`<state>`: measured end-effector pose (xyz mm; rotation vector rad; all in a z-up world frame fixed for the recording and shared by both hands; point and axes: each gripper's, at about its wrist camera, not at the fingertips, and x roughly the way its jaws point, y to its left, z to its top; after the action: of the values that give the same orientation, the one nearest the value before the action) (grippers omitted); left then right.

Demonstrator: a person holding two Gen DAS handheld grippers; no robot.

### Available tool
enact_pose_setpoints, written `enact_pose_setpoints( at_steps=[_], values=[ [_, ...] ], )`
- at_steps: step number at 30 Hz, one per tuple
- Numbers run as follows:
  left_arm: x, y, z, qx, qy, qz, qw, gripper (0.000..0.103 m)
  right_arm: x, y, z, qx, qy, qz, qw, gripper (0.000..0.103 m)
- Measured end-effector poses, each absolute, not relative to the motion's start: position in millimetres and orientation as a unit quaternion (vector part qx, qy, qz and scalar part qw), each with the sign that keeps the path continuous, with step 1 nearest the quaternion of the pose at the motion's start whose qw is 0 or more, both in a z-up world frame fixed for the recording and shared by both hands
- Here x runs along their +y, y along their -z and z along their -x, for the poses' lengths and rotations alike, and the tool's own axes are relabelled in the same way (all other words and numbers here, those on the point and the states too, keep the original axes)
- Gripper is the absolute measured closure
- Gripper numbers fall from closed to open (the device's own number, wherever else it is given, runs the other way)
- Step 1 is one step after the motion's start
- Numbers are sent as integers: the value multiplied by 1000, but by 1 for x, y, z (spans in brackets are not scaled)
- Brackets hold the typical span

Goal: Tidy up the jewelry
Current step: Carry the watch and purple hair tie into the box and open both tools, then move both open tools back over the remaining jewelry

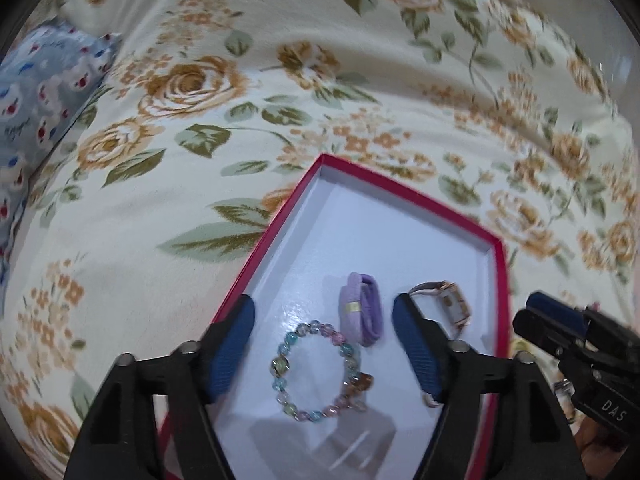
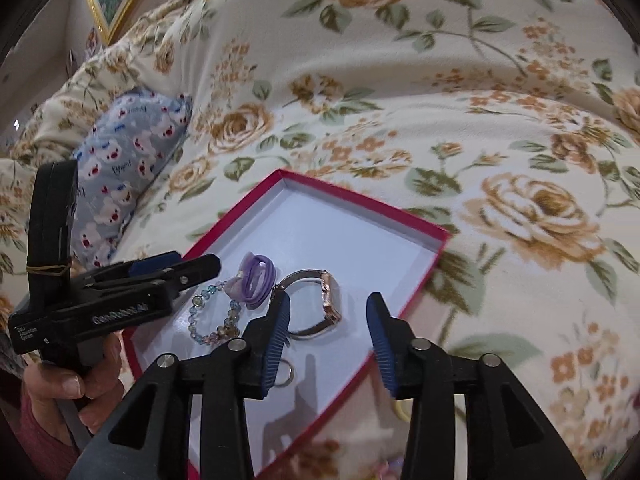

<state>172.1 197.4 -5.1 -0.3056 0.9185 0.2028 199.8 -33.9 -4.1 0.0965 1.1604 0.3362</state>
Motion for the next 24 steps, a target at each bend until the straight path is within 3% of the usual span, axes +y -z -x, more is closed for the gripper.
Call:
enact_pose_setpoints(
  at_steps=[24],
  values=[
    [121, -29, -123, 440, -29, 121, 889, 31, -197, -54, -95, 513, 1, -104, 852, 61]
  ],
)
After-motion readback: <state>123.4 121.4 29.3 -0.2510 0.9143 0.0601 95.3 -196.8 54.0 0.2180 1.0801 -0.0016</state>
